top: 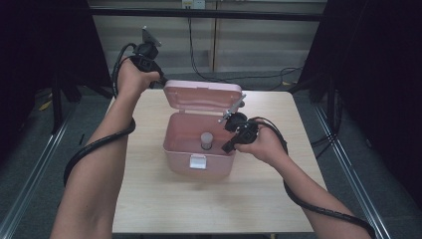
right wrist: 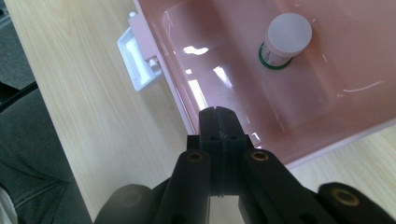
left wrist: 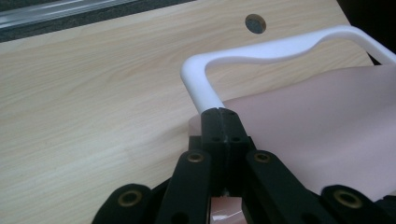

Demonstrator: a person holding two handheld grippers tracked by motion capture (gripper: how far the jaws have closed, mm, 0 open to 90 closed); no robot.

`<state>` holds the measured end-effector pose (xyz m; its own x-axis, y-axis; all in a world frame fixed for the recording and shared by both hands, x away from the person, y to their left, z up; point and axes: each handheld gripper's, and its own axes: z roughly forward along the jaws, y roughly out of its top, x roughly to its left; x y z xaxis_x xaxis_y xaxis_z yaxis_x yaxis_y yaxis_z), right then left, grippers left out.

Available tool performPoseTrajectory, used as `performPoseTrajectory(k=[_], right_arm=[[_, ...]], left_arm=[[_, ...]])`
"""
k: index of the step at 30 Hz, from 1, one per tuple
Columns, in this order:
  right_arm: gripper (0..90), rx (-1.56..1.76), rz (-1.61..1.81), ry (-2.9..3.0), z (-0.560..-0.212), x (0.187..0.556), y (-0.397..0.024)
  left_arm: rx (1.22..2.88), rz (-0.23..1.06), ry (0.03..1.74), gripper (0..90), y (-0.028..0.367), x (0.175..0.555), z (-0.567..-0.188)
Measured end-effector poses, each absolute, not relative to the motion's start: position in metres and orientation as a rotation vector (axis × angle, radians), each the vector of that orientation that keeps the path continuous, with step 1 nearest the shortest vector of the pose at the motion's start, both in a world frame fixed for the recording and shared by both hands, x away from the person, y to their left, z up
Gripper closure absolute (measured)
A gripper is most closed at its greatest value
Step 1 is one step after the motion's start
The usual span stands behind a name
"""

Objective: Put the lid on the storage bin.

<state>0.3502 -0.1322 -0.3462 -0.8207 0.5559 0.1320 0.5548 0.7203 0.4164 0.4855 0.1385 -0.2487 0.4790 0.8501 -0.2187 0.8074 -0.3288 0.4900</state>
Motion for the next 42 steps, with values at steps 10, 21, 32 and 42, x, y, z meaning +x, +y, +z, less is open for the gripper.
performPoseTrajectory(k=[10, 21, 32, 42], right_arm=[[90.0, 1.004, 0.743, 2.869, -0.344, 0.353, -0.149], [90.0, 1.026, 0.764, 2.857, -0.341, 0.358, -0.156], [90.0, 1.039, 0.787, 2.839, -0.338, 0.361, -0.159], [90.0, 1.035, 0.816, 2.850, -0.344, 0.358, -0.161]], left_arm=[[2.191, 0.116, 1.367, 90.0, 0.140, 0.478, -0.253], [2.189, 0.103, 1.368, 90.0, 0.141, 0.473, -0.263], [2.201, 0.091, 1.371, 90.0, 0.142, 0.473, -0.268], [2.208, 0.094, 1.382, 90.0, 0.145, 0.469, -0.274]])
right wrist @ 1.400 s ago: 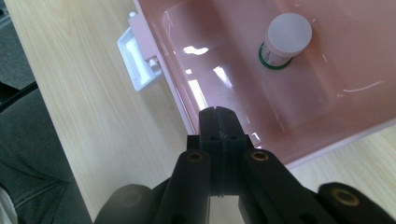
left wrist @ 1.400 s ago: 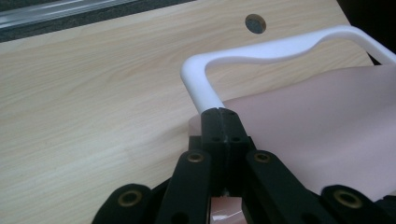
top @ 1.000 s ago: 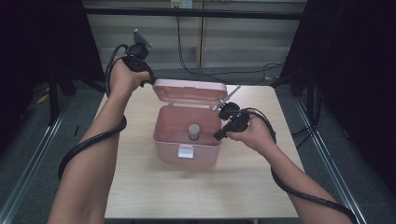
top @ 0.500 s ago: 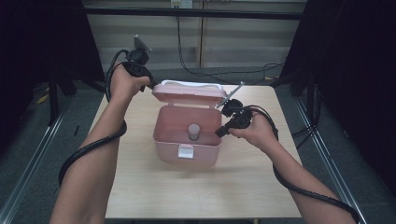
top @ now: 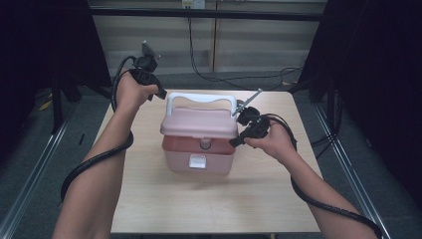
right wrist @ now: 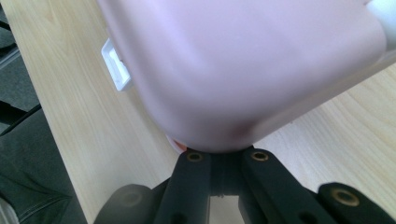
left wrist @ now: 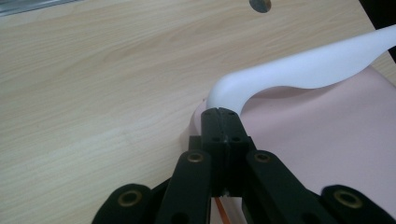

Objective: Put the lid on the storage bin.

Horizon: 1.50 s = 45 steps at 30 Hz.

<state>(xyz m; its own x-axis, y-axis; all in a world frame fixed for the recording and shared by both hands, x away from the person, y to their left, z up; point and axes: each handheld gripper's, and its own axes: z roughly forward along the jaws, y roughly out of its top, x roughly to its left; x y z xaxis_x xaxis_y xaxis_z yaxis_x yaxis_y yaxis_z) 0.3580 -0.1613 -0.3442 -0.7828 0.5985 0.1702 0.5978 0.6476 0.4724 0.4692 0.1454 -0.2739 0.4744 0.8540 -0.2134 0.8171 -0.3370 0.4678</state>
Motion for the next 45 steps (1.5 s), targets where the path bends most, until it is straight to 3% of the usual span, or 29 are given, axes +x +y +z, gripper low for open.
performPoseTrajectory(k=[15, 29, 45], right_arm=[[90.0, 1.013, 0.814, 2.860, -0.351, 0.354, -0.160], [90.0, 1.013, 0.800, 2.857, -0.358, 0.351, -0.158], [89.8, 0.998, 0.787, 2.853, -0.356, 0.348, -0.157]], left_arm=[[2.209, 0.090, 1.400, 85.6, 0.156, 0.464, -0.289], [2.198, 0.086, 1.420, 75.8, 0.165, 0.459, -0.311], [2.176, 0.161, 1.397, 51.3, 0.178, 0.451, -0.336]])
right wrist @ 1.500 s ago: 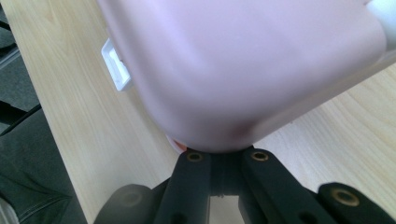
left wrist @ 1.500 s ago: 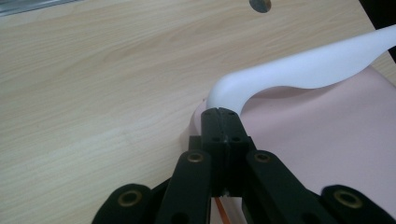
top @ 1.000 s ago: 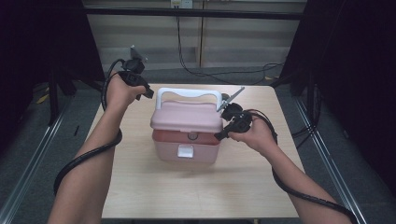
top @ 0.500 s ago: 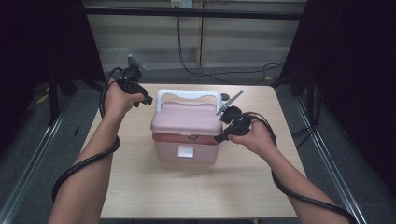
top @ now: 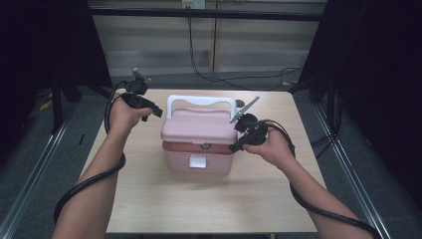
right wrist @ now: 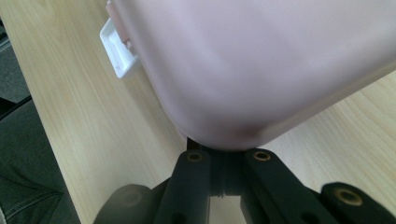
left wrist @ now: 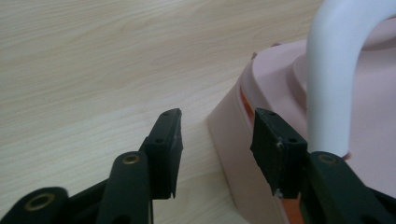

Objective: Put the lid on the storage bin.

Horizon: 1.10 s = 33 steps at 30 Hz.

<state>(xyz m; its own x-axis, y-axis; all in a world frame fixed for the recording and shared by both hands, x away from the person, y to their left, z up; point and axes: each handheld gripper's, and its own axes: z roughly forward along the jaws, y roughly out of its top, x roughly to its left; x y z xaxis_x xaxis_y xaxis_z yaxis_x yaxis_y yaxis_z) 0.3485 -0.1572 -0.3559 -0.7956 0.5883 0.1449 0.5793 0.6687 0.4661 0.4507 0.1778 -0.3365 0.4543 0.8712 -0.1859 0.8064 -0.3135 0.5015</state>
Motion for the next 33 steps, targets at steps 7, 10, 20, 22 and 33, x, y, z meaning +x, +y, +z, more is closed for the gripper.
performPoseTrajectory(k=[7, 10, 20, 22, 33], right_arm=[[87.5, 0.997, 0.789, 2.846, -0.355, 0.347, -0.156], [87.0, 1.001, 0.791, 2.842, -0.356, 0.346, -0.156], [81.2, 1.004, 0.817, 2.830, -0.355, 0.343, -0.157], [80.2, 1.022, 0.821, 2.828, -0.355, 0.343, -0.157], [76.5, 1.023, 0.827, 2.813, -0.356, 0.339, -0.158]], left_arm=[[2.182, 0.188, 1.385, 39.7, 0.184, 0.447, -0.350], [2.173, 0.181, 1.386, 38.3, 0.186, 0.444, -0.356], [2.166, 0.200, 1.378, 31.5, 0.193, 0.437, -0.371], [2.166, 0.206, 1.372, 30.8, 0.194, 0.435, -0.373], [2.157, 0.202, 1.365, 30.2, 0.198, 0.427, -0.382]])
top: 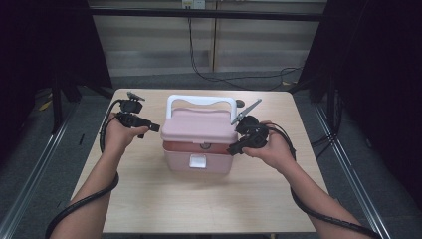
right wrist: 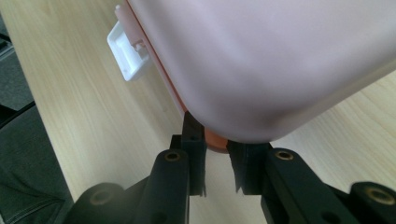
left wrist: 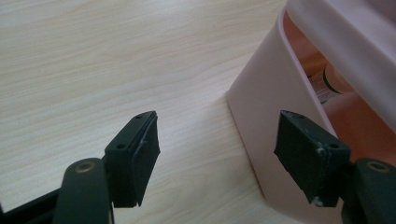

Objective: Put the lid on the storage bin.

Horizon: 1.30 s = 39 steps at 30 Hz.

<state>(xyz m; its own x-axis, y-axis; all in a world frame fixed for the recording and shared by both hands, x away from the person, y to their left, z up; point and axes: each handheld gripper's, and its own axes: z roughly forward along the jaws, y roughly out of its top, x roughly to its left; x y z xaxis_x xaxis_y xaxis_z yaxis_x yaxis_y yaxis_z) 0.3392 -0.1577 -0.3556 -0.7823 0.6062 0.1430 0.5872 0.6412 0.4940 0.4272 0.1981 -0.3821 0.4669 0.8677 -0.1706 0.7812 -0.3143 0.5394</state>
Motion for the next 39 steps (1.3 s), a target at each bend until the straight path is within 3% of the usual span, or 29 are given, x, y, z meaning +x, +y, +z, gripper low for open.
performPoseTrajectory(k=[29, 39], right_arm=[[67.6, 1.066, 0.823, 2.791, -0.368, 0.333, -0.171], [54.2, 1.055, 0.812, 2.799, -0.377, 0.332, -0.168]], left_arm=[[2.134, 0.174, 1.374, 28.6, 0.211, 0.418, -0.400], [2.130, 0.196, 1.359, 26.1, 0.218, 0.412, -0.405]])
